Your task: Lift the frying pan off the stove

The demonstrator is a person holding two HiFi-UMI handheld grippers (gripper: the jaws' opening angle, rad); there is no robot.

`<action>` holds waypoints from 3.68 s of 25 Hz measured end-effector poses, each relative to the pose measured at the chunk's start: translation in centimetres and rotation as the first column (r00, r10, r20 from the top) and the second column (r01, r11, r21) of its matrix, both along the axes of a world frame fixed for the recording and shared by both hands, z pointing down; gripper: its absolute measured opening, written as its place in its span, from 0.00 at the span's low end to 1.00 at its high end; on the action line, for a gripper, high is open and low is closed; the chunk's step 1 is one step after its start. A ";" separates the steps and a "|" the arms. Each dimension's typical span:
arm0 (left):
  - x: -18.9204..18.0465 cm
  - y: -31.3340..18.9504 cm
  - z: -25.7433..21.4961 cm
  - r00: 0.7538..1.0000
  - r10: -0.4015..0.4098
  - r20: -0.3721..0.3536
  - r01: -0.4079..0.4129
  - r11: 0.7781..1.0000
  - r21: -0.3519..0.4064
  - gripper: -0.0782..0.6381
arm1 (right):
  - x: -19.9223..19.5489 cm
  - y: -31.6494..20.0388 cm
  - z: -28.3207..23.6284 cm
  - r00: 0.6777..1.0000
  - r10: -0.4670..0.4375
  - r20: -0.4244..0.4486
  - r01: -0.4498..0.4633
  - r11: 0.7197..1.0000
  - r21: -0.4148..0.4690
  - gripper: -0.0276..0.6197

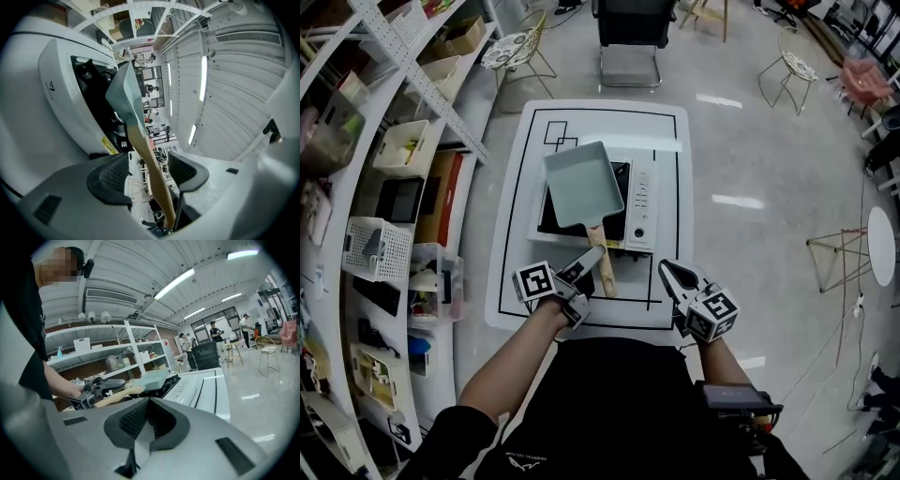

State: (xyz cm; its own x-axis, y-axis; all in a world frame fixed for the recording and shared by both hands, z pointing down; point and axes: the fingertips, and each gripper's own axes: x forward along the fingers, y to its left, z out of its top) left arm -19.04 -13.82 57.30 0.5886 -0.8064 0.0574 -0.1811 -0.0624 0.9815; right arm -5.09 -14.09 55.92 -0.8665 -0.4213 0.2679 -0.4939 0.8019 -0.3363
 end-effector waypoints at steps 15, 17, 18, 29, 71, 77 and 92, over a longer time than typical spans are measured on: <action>0.5 -2.0 0.1 0.990 -0.053 -0.129 0.049 0.998 -0.037 0.48 | 0.2 0.0 0.6 0.999 0.029 -0.019 -0.029 0.999 -0.014 0.08; 0.7 -2.1 0.3 0.990 -0.050 -0.129 0.043 0.998 -0.054 0.48 | 0.5 -0.1 0.8 0.999 0.032 -0.021 -0.033 0.999 -0.027 0.08; 0.8 -2.1 0.3 0.990 -0.050 -0.132 0.042 0.997 -0.058 0.48 | 0.6 -0.1 0.9 0.999 0.038 -0.017 -0.039 0.999 -0.035 0.08; 1.3 -2.7 0.4 0.990 -0.068 -0.123 0.061 0.996 -0.062 0.36 | 2.0 0.1 1.1 0.997 0.073 -0.006 -0.073 0.995 -0.069 0.08; 1.1 -1.9 0.1 0.998 0.060 -0.036 -0.063 0.992 -0.107 0.27 | 2.4 0.0 2.0 0.996 0.090 0.018 -0.088 0.992 -0.092 0.08; 1.2 -2.1 -1.0 0.996 0.080 -0.027 -0.082 0.994 -0.078 0.27 | 2.0 0.0 1.4 0.995 0.099 0.033 -0.095 0.990 -0.103 0.08; 1.4 -2.4 -4.4 0.993 0.119 -0.001 -0.119 0.993 -0.023 0.27 | 2.1 0.3 1.9 0.996 0.085 0.027 -0.082 0.993 -0.087 0.08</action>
State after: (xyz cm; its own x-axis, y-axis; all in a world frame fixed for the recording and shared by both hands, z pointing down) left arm -17.61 -16.18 52.88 0.6799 -0.7294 0.0756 -0.1745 -0.0608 0.9828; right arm -2.97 -13.78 57.79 -0.8375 -0.4692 0.2800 -0.5464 0.7256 -0.4183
